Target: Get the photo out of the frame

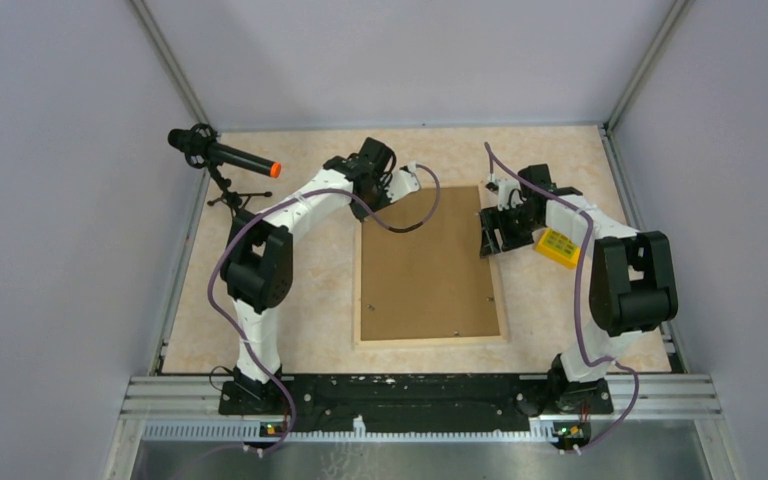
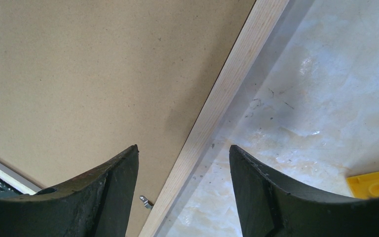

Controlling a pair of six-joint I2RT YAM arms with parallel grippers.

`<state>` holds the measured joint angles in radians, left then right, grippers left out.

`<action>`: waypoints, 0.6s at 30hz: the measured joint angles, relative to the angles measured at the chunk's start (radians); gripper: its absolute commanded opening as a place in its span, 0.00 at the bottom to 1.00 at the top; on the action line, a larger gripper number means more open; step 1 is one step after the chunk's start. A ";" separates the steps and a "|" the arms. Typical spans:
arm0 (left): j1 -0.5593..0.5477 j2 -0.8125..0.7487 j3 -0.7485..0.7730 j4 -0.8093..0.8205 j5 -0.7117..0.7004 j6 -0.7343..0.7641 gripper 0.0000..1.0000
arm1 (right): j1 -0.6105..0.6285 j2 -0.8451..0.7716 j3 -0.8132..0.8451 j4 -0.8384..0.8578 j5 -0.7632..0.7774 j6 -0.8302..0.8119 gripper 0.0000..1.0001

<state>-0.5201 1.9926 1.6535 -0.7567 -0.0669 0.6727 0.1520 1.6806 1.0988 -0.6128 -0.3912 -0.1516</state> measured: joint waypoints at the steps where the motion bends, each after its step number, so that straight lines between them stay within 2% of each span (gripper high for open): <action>1: 0.000 0.000 0.000 0.000 0.001 0.002 0.00 | 0.000 0.000 0.000 0.000 0.000 0.000 0.66; 18: -0.024 -0.025 -0.033 -0.004 0.002 0.007 0.00 | 0.000 0.000 0.000 0.000 0.000 0.000 0.66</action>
<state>-0.5446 1.9678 1.6207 -0.7609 -0.0654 0.6796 0.1520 1.6806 1.0988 -0.6132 -0.3912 -0.1516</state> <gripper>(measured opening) 0.238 0.664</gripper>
